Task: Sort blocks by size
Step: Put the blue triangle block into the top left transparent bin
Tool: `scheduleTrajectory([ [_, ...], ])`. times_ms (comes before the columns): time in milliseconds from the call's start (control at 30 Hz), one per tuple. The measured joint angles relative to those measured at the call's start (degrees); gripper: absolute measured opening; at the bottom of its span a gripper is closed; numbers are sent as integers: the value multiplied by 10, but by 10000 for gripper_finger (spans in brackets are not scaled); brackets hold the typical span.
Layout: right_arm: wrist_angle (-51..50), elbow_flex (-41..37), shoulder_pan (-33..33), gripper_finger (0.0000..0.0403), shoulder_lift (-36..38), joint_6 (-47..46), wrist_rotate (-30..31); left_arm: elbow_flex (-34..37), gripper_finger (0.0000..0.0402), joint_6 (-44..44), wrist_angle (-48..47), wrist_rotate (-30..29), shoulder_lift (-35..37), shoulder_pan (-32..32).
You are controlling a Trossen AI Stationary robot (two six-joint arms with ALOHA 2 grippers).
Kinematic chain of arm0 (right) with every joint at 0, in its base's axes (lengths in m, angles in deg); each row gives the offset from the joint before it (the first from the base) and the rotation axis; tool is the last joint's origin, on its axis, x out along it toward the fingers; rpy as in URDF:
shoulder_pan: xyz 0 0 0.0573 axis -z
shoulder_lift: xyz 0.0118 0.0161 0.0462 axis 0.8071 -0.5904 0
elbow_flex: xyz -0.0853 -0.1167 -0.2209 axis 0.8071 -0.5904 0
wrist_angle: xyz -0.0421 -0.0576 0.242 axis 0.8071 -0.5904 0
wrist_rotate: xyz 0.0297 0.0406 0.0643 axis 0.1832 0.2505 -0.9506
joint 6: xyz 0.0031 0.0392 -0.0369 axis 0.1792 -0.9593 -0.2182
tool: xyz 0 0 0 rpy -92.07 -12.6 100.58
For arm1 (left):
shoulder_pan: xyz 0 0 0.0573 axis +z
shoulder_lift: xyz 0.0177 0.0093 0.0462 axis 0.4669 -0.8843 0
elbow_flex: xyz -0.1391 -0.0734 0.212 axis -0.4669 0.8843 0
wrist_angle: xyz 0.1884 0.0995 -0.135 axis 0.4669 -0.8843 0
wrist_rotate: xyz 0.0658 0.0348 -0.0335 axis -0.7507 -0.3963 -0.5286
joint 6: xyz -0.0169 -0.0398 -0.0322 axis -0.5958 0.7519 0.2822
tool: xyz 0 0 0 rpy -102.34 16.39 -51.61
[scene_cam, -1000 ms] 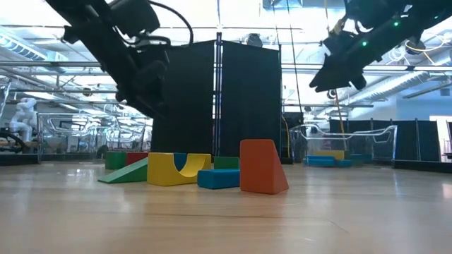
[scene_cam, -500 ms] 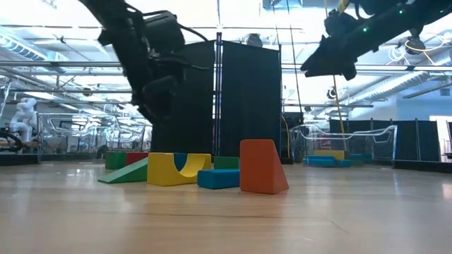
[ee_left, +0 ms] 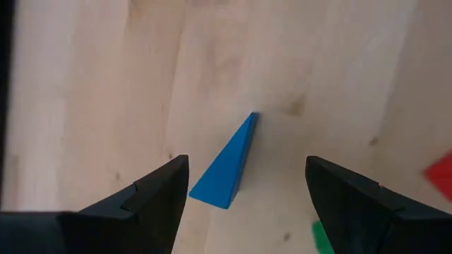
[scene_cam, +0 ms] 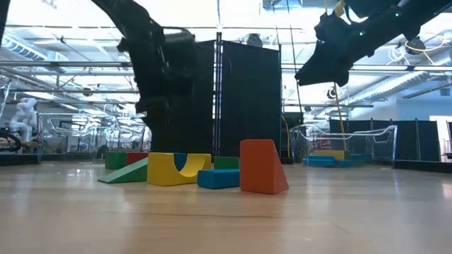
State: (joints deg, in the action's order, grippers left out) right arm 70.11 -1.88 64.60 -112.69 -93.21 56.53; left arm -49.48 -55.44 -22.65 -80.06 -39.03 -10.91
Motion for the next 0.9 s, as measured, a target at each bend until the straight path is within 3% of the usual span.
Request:
scheduleTrajectory([
  [133,3,0,-17,153,-25,12,38,0,285,2,-2,-22,-30,14],
  [433,41,0,-28,153,-33,20,38,0,275,-28,7,-37,-73,35],
  [900,47,0,-38,153,-33,29,38,0,161,-17,28,-11,-85,49],
])
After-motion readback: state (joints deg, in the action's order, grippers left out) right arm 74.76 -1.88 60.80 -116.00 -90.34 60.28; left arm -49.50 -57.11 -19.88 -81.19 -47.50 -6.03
